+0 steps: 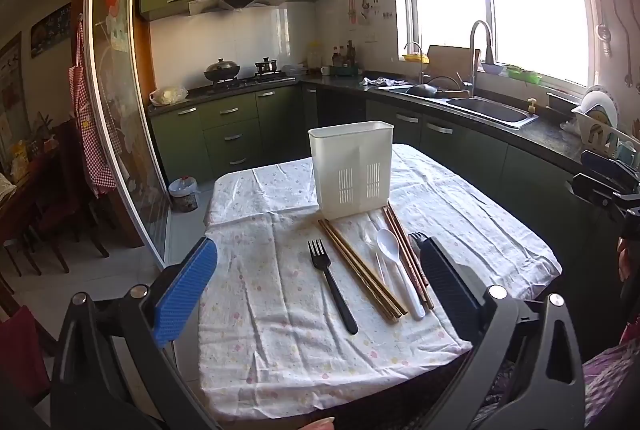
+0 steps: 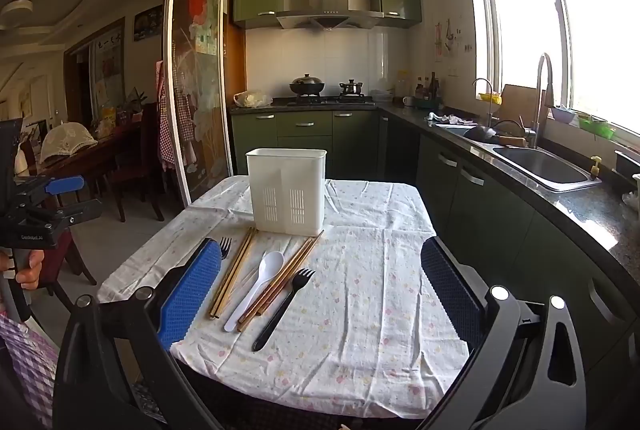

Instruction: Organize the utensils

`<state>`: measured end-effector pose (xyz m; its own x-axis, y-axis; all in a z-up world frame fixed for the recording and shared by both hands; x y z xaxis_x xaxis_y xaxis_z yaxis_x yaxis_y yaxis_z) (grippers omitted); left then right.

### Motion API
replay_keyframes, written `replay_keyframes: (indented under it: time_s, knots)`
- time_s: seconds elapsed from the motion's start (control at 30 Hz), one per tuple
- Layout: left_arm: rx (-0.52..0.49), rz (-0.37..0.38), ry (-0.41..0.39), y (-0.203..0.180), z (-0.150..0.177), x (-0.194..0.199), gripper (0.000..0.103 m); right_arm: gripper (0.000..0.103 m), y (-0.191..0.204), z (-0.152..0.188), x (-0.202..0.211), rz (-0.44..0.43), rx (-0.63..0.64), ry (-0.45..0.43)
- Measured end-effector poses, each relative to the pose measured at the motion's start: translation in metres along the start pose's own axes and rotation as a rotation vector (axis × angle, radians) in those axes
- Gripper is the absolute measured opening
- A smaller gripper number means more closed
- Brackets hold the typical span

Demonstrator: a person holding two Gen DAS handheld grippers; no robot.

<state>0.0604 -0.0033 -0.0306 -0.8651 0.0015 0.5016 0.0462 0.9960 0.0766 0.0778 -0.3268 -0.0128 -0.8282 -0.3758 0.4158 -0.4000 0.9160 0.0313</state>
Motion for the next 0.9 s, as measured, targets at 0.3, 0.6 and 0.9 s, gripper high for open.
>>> replay_keyframes:
  time_s: [0.3, 0.6, 0.9]
  knots:
    - [0.0, 0.0, 0.002, -0.0026, 0.0008, -0.0006, 0.097, 0.099, -0.0054, 0.0024, -0.0003, 0.002, 0.002, 0.002]
    - [0.001, 0.002, 0.004, -0.0045, 0.0023, -0.0021, 0.097, 0.099, -0.0048, 0.0028, -0.0013, 0.001, 0.0, 0.004]
    - [0.001, 0.003, 0.006, -0.0048, 0.0047, -0.0053, 0.097, 0.099, -0.0086, 0.0054, -0.0035, 0.003, 0.0, 0.006]
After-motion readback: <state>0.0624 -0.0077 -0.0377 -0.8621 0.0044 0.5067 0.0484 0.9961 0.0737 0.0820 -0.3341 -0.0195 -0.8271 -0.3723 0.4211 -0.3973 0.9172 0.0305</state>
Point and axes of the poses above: each gripper's, at about its wrist camera, not at the fingertips, and x roughly against the way its jaws point, y to its left, z to its underside, the point moved 7 cm from there along -x, roughly the way its jaws point, and after that the axes turned 3 degrees about y, right-handed, at the moved point
